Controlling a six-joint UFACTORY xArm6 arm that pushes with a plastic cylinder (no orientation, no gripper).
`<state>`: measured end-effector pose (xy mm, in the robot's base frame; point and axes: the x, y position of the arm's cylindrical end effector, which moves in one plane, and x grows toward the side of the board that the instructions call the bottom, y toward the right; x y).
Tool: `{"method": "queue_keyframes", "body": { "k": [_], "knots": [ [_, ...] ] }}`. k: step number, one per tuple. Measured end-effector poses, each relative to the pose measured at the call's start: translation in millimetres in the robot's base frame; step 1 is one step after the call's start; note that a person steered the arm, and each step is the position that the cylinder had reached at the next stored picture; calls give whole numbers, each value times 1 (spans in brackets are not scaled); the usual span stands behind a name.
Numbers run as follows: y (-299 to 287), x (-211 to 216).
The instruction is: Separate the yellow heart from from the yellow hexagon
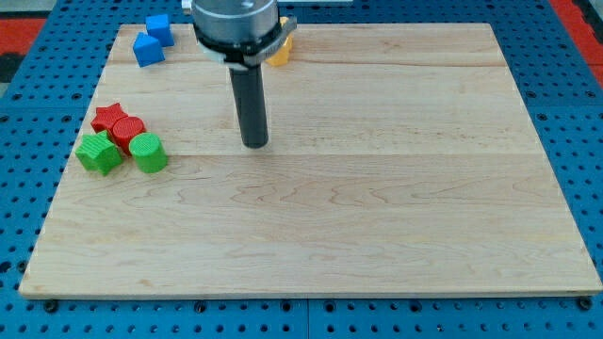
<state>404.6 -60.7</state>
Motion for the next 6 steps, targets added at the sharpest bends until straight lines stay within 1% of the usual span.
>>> {"method": "queue_keyframes", "body": {
  "k": [1, 3, 4, 6],
  "knots": [
    [0, -53],
    [-35, -159],
    [-53, -198],
    [56, -199]
  ]
}}
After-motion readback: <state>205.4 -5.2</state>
